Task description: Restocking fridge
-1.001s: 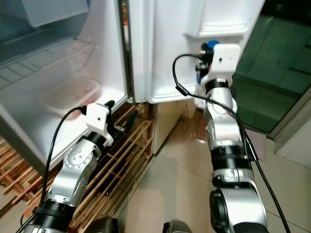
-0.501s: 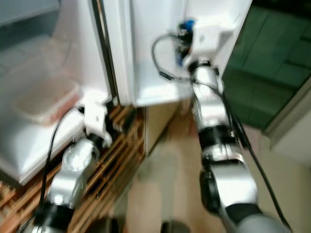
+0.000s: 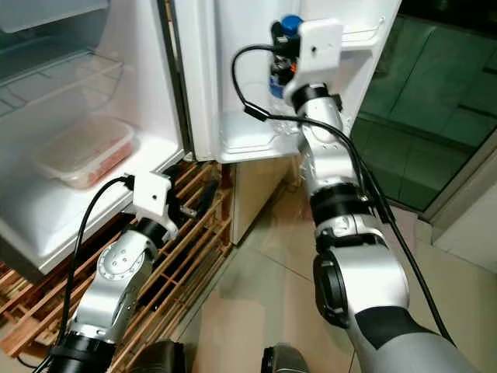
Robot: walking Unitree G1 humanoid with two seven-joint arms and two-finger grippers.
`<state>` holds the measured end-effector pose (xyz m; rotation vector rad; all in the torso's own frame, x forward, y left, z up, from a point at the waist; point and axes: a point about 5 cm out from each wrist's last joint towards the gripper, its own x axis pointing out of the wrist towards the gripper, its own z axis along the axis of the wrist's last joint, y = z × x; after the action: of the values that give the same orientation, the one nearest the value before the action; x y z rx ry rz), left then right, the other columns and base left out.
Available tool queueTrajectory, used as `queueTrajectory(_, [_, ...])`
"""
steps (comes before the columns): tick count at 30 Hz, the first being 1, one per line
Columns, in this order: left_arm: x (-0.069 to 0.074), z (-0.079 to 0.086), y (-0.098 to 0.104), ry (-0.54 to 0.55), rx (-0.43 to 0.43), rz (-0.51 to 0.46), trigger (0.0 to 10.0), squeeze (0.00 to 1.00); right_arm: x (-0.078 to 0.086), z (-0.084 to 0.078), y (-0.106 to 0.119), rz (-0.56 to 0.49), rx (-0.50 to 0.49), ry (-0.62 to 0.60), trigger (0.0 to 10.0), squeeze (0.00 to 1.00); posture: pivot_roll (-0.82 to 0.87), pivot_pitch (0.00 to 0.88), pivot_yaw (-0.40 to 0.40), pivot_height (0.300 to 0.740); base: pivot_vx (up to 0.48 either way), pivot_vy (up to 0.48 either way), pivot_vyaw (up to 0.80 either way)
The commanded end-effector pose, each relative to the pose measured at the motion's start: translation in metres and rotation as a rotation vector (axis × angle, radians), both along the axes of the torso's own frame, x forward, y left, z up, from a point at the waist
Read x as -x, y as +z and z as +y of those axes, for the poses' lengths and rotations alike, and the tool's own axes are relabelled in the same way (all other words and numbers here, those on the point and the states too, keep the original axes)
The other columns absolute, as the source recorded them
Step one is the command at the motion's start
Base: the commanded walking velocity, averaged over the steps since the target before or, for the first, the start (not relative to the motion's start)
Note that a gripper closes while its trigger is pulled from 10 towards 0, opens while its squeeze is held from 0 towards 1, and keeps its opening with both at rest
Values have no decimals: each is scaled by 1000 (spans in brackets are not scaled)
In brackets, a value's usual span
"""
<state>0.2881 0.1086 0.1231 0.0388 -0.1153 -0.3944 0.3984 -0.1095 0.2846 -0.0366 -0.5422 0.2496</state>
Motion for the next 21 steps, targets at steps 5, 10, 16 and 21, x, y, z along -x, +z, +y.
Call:
queueTrajectory(5, [5, 4, 5, 11, -14, -9, 10000, 0, -1, 12, 11, -52, -4, 40, 10000, 0, 58, 0, -45, 693, 0, 0, 0])
queueTrajectory(10, [12, 11, 6, 27, -33, -4, 10000, 0, -1, 17, 12, -76, 34, 46, 10000, 0, 90, 22, -39, 693, 0, 0, 0])
queueTrajectory(16, [25, 29, 7, 52, -72, 18, 10000, 0, 0, 20, 17, -124, 95, 15, 10000, 0, 138, 60, -3, 693, 0, 0, 0])
queueTrajectory(21, [30, 32, 9, 48, -82, 30, 10000, 0, -3, 13, 16, -117, 83, -14, 10000, 0, 138, 84, 7, 693, 0, 0, 0])
